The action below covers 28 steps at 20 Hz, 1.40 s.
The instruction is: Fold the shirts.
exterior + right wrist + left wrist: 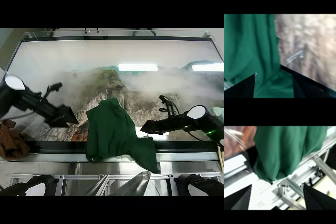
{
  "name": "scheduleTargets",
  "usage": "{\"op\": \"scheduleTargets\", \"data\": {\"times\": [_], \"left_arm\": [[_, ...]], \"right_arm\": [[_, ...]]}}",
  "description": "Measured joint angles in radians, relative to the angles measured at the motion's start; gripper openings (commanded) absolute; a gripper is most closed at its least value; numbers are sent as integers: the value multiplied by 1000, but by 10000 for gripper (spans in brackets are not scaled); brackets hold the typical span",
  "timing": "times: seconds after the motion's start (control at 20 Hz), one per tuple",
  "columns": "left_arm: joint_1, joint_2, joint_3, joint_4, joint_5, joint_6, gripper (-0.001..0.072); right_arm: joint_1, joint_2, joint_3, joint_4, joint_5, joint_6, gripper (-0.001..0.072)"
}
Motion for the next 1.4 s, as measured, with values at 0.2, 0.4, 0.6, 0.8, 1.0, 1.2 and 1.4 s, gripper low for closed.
{"op": "scheduleTargets", "data": {"times": [0.2, 0.4, 0.6, 0.8, 1.0, 1.2, 1.4], "left_arm": [[-55, 77, -282, -121, 158, 61, 704], [-162, 99, -438, -199, 321, 89, 704], [-249, 105, -494, -230, 437, 96, 83], [-288, 107, -499, -251, 506, 104, 26], [-253, 155, -394, -257, 455, 119, 25], [-110, 303, -137, -259, 328, 97, 26], [49, 452, 222, -264, 224, 66, 27]], "right_arm": [[0, -158, 0, 220, 7, -220, 501], [1, -237, 0, 340, 11, -336, 497], [26, -262, 5, 394, 13, -377, 194], [72, -270, 34, 413, 17, -407, 17], [47, -232, 103, 420, 88, -423, 16], [-65, -63, 241, 423, 216, -385, 17], [-146, 231, 416, 445, 249, -348, 17]]}}
